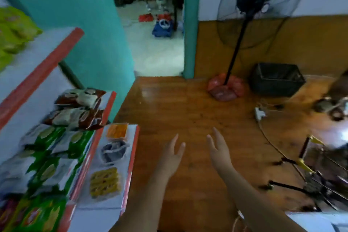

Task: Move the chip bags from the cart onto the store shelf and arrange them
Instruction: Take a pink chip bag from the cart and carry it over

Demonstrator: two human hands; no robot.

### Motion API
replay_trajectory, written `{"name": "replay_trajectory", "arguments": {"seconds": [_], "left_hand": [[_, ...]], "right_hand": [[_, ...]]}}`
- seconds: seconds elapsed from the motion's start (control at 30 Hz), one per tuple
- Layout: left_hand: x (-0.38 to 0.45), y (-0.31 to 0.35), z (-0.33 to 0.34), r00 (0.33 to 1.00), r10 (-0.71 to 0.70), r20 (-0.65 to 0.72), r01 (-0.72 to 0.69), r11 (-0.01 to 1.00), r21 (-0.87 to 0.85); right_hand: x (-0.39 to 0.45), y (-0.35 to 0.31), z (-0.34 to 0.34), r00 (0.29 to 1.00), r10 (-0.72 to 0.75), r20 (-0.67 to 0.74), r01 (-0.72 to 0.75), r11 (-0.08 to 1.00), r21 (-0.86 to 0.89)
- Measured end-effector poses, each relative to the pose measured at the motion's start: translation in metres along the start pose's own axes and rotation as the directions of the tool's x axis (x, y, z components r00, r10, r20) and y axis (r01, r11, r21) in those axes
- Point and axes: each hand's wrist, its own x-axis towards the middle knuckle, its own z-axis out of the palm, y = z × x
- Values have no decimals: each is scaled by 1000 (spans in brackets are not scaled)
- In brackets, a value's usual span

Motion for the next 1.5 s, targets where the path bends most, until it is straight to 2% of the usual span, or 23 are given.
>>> {"name": "replay_trajectory", "arguments": {"seconds": [0.13,0.27,0.43,0.63,0.7,0.8,0.87,0.93,1.0,1.07,1.17,1.33,1.5], "left_hand": [[72,71,74,963,90,253,-108,992,61],[141,130,152,872,164,462,-237,966,106],[233,212,244,700,236,673,-441,885,148],[298,310,343,476,215,853,-665,722,189],[305,335,382,411,200,889,-719,671,181],[301,364,447,280,166,945,-783,609,125],[297,378,496,210,131,969,-806,584,96],[298,385,546,158,84,984,-829,552,86],[305,388,595,140,59,988,-841,534,87],[314,389,637,157,18,987,-828,547,122],[330,387,695,152,-48,987,-846,510,155],[355,365,813,86,-97,992,-893,434,120],[362,292,967,-46,-170,984,-941,339,14]], "right_hand": [[46,42,-79,960,167,-223,-142,982,124],[83,84,-149,848,313,-427,-235,945,226],[135,119,-226,635,464,-617,-310,885,347],[169,141,-295,363,642,-676,-400,762,509],[170,153,-315,260,686,-680,-385,719,578],[167,178,-340,146,748,-647,-345,651,675],[173,203,-361,89,790,-607,-333,598,729],[184,236,-381,69,830,-554,-331,543,772],[201,273,-401,68,862,-503,-342,494,800],[219,310,-422,68,900,-432,-369,425,827],[244,358,-450,30,934,-355,-388,338,857],[276,458,-480,-49,966,-255,-348,223,911],[308,610,-490,-166,967,-196,-240,153,959]]}}
